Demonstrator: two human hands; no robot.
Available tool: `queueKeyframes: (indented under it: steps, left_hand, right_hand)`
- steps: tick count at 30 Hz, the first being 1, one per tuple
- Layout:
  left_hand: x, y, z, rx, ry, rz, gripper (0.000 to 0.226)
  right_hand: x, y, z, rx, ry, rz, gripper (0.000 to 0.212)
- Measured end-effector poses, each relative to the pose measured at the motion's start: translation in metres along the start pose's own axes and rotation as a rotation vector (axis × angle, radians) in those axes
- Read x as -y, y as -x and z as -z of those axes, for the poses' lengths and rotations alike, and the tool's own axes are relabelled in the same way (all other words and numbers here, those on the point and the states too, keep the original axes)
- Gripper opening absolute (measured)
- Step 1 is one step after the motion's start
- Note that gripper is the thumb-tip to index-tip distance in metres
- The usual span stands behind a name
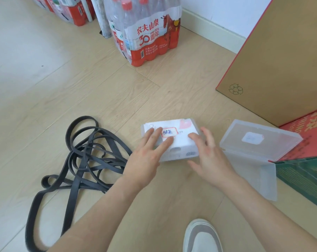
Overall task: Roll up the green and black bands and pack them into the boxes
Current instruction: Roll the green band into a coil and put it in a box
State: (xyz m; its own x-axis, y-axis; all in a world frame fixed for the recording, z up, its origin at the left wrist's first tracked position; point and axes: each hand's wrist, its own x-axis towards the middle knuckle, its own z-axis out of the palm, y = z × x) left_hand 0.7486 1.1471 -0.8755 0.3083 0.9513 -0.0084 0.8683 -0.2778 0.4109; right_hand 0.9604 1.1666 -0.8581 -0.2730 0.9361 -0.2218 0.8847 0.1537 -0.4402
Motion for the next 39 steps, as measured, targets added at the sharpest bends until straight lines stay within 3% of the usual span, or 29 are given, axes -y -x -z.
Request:
queueKeyframes:
  steps: [4,8,11,15,19,22,24,26,28,30,33,37,39]
  left_hand:
    - [0.006,0.014,-0.013,-0.025,0.223,0.092,0.051]
    - [-0.004,0.012,-0.010,-0.297,0.576,0.704,0.026]
    - [-0.005,0.008,-0.009,-0.314,0.746,0.891,0.024]
    - [-0.018,0.006,-0.010,-0.336,0.628,0.863,0.024]
    - [-0.021,0.004,-0.011,-0.306,0.029,0.380,0.043]
    - [-0.021,0.003,-0.022,-0.118,-0.144,0.141,0.053]
    - [-0.019,0.005,-0.031,-0.024,-0.216,0.133,0.062]
    - [-0.015,0.002,-0.034,-0.023,-0.269,0.126,0.067]
    - [-0.014,-0.006,-0.032,-0.032,-0.293,0.120,0.068]
    - [-0.014,-0.023,-0.028,-0.011,-0.314,0.141,0.068]
    - [-0.016,-0.055,-0.021,0.009,-0.290,0.175,0.071]
    - [-0.017,-0.105,0.000,0.218,-0.258,0.200,0.083]
    - [-0.019,-0.123,0.008,0.103,-0.300,0.206,0.076]
  right_hand:
    - [-0.001,0.002,-0.005,0.021,-0.267,-0.139,0.034]
    - [0.000,-0.005,-0.007,-0.054,-0.379,-0.296,0.029]
    - [0.002,-0.008,-0.012,-0.067,-0.453,-0.357,0.030]
    - [0.007,-0.011,-0.011,-0.072,-0.419,-0.310,0.025]
    - [0.013,-0.012,0.000,-0.135,-0.103,-0.016,0.037]
    - [0.011,-0.005,0.035,-0.459,0.083,0.060,0.043]
    - [-0.001,0.000,0.065,-0.475,0.245,-0.056,0.053]
    - [-0.024,-0.001,0.088,-0.273,0.406,-0.253,0.058]
    - [-0.039,-0.005,0.096,-0.140,0.426,-0.348,0.044]
    - [-0.043,-0.006,0.095,-0.203,0.357,-0.312,0.029]
    - [-0.034,-0.010,0.085,-0.315,0.240,-0.138,0.024]
    - [-0.023,-0.020,0.077,-0.417,0.165,0.032,0.020]
    - [-0.021,-0.025,0.079,-0.477,0.159,0.068,0.021]
